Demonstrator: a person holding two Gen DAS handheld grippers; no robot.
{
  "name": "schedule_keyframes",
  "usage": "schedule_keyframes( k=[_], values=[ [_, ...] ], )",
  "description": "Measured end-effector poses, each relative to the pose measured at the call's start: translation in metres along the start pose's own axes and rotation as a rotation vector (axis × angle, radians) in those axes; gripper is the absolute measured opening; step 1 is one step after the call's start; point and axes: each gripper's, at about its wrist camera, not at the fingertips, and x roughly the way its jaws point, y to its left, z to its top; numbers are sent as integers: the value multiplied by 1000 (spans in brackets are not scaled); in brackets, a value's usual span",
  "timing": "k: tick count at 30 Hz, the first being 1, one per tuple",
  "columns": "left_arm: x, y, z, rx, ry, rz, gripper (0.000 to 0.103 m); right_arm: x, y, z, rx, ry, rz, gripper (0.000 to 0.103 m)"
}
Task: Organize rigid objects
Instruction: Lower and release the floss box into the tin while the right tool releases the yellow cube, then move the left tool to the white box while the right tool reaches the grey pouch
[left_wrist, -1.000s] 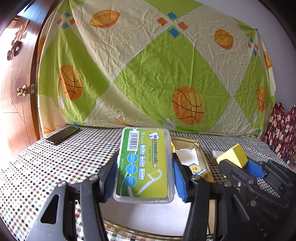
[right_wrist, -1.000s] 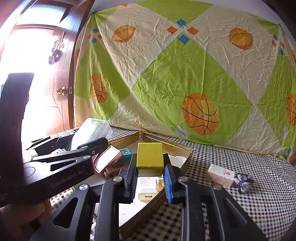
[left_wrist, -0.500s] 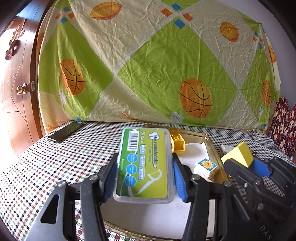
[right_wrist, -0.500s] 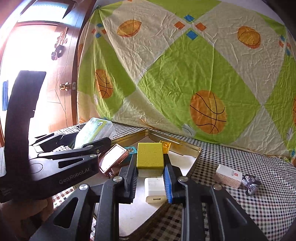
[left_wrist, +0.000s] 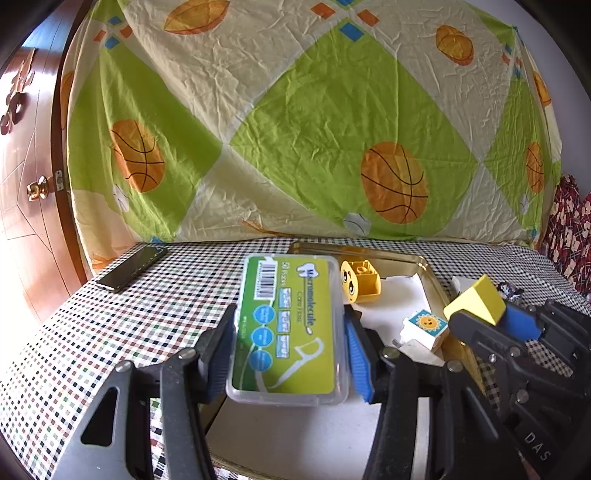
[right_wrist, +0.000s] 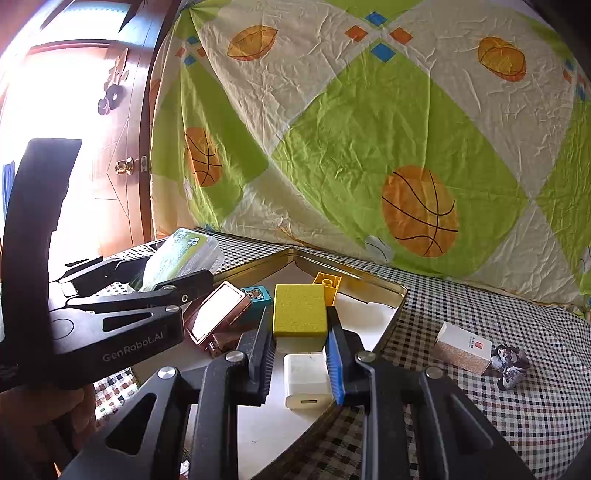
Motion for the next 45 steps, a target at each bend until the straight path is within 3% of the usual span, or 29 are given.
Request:
schedule_keyframes(
  k=[9, 19, 26, 27, 28, 29, 31, 37, 39, 45],
  values=[
    [26, 0, 6, 36, 93, -28, 54, 23, -14, 14, 42, 78, 26, 27],
    [49, -2, 19, 44, 216, -118, 54, 63, -36, 30, 88, 215, 57, 27],
    [61, -11, 29, 79, 239, -104, 54, 85, -41, 27, 97, 278, 62, 28],
    [61, -12, 31, 85, 235, -104, 57, 86, -43, 26, 104, 277, 59, 30],
    [61, -14, 32, 89, 230, -98, 59, 86, -46, 26, 116, 272, 60, 44],
    [61, -14, 34, 87, 221, -87, 63, 85, -49, 26, 129, 266, 47, 50],
    [58, -14, 36, 86, 204, -82, 70, 81, -56, 24, 157, 252, 52, 56],
    [44, -20, 37, 70, 169, -93, 84, 51, -79, 15, 200, 191, 30, 58],
    [37, -29, 37, 66, 147, -102, 94, 39, -90, 11, 206, 173, 10, 58],
    [20, -76, 42, 100, 102, -171, 101, 7, -140, -2, 239, 144, -82, 60]
  ],
)
